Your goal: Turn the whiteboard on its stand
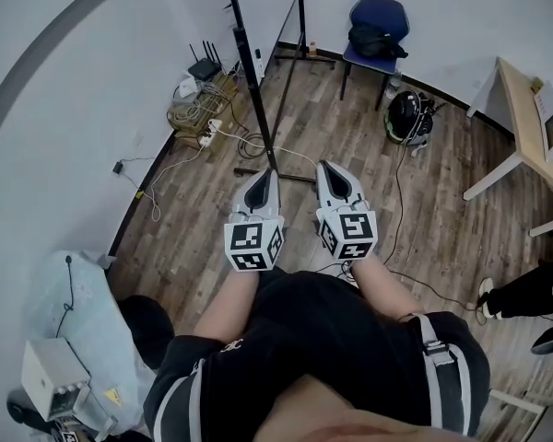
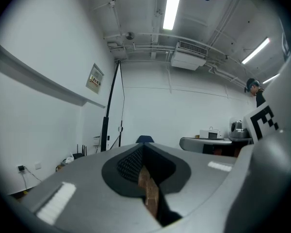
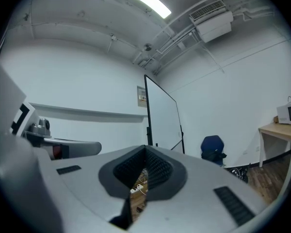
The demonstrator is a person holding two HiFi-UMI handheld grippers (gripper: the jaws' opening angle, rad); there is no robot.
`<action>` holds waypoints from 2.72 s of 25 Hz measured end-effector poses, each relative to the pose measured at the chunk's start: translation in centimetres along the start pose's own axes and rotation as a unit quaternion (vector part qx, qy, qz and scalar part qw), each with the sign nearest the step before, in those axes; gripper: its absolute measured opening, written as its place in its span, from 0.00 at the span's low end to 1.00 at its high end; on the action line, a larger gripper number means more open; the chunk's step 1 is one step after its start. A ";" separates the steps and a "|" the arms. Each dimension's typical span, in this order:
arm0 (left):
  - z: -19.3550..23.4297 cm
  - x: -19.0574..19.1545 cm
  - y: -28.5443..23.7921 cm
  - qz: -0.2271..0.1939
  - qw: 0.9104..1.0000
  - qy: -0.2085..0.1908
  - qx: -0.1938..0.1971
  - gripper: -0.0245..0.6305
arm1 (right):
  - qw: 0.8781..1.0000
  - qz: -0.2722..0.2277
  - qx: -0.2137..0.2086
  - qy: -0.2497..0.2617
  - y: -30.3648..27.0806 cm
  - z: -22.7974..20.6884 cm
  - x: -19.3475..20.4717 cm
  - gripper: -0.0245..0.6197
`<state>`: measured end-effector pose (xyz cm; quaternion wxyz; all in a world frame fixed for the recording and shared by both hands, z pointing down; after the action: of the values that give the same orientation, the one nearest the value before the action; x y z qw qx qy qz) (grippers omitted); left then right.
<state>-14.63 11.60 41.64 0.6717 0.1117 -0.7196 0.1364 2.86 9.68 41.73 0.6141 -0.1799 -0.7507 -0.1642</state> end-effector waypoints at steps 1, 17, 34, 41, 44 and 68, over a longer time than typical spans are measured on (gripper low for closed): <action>-0.2 -0.1 0.0 -0.001 1.000 0.000 0.000 0.05 | 1.000 -0.001 0.001 0.001 0.1 -0.2 -0.1 0.05; 1.3 1.6 -4.5 0.007 1.000 0.007 0.024 0.05 | 0.999 0.010 0.018 0.025 -3.3 -1.7 0.8 0.05; 6.6 4.5 -14.2 0.070 0.996 0.050 -0.012 0.05 | 0.998 0.052 0.017 -0.013 -14.4 -7.4 3.0 0.05; 10.4 6.2 -19.4 0.099 0.993 0.060 -0.029 0.05 | 0.997 0.075 0.016 -0.020 -21.0 -9.8 4.3 0.05; 12.3 5.9 -22.0 0.095 0.993 0.061 -0.038 0.05 | 0.997 0.077 0.013 -0.016 -23.9 -10.7 3.9 0.05; 20.6 2.9 -32.9 0.081 0.989 0.050 -0.112 0.05 | 0.995 0.090 -0.051 0.014 -37.4 -14.9 -0.1 0.05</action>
<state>-22.84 -26.28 44.78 0.7019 -0.0300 -0.7025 0.1141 -1.93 -30.27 43.51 0.6267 -0.2750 -0.7138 -0.1487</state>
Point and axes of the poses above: the fingertips, and each gripper's own axes: y backward along the fingers, z to its left, x out of its underside, the point moved 9 cm from there along y, backward along the fingers, and after that the axes turned 7 degrees about -y, right-handed, at the moved point
